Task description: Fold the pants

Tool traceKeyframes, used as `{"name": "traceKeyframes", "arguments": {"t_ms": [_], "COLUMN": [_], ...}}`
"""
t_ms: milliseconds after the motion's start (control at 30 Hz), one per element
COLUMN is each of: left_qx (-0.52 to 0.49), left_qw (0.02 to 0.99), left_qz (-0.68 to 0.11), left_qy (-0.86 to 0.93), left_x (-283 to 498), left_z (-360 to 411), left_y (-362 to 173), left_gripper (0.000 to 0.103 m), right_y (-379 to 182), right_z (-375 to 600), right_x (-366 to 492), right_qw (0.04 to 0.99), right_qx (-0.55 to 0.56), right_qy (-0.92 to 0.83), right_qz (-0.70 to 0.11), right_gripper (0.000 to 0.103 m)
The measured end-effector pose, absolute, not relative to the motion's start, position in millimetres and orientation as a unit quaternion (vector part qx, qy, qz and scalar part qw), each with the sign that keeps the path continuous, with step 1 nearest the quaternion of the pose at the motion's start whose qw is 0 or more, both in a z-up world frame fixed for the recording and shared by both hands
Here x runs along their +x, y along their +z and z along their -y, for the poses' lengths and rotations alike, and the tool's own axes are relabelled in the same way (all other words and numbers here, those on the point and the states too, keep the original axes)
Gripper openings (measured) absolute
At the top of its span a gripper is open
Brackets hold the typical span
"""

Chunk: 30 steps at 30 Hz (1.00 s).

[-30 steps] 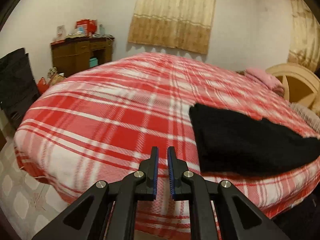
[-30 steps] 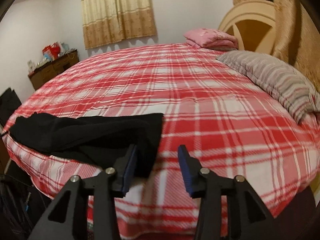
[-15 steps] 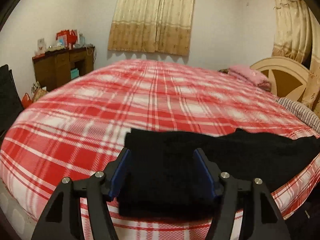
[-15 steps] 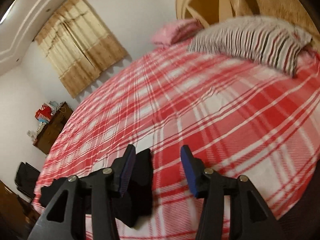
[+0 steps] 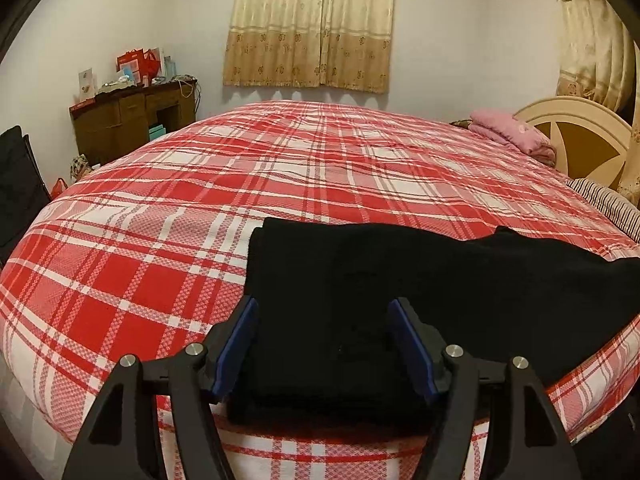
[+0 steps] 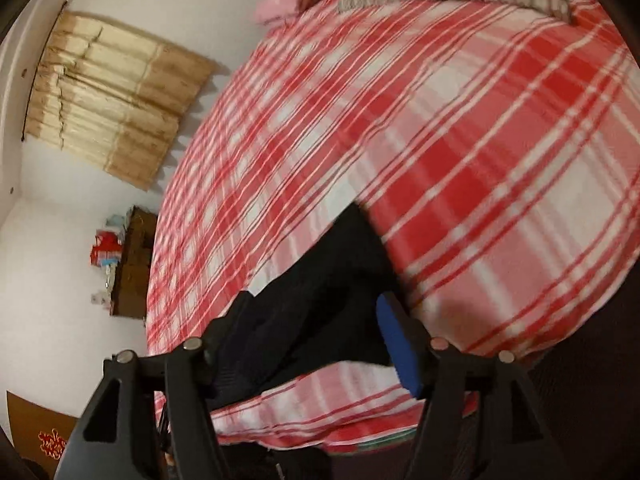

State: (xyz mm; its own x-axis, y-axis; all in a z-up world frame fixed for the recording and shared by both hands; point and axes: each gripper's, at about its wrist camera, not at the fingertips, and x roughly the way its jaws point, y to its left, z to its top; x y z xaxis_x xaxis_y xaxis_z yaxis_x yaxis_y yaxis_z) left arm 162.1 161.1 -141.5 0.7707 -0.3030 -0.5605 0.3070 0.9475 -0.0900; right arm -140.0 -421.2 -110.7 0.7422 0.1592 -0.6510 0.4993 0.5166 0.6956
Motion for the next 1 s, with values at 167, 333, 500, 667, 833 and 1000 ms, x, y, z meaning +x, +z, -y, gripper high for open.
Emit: {"name": "traceKeyframes", "arguments": {"t_ms": [167, 333, 500, 667, 833, 1000], "left_qx": [0.036, 0.049, 0.039, 0.035, 0.032, 0.021], "left_qw": [0.946, 0.946, 0.948, 0.949, 0.949, 0.948], "left_qz": [-0.280, -0.274, -0.270, -0.269, -0.267, -0.275], "left_qy": [-0.161, -0.164, -0.163, -0.163, -0.164, -0.161], "left_x": [154, 152, 152, 152, 151, 152], "left_z": [-151, -144, -144, -144, -145, -146], "left_y": [-147, -150, -151, -151, -151, -149], "left_gripper": [0.078, 0.086, 0.087, 0.087, 0.087, 0.087], "right_y": [-133, -134, -77, -30, -102, -170], "right_z": [414, 421, 412, 387, 401, 432], "right_x": [-99, -85, -72, -88, -115, -163], "right_qw": [0.768, 0.778, 0.850, 0.918, 0.882, 0.828], "right_qx": [0.474, 0.430, 0.381, 0.324, 0.377, 0.461], "right_qy": [-0.155, -0.207, -0.164, -0.105, -0.149, -0.182], "right_qz": [-0.402, -0.410, -0.325, -0.202, -0.241, -0.261], "right_gripper": [0.061, 0.008, 0.006, 0.006, 0.006, 0.004]}}
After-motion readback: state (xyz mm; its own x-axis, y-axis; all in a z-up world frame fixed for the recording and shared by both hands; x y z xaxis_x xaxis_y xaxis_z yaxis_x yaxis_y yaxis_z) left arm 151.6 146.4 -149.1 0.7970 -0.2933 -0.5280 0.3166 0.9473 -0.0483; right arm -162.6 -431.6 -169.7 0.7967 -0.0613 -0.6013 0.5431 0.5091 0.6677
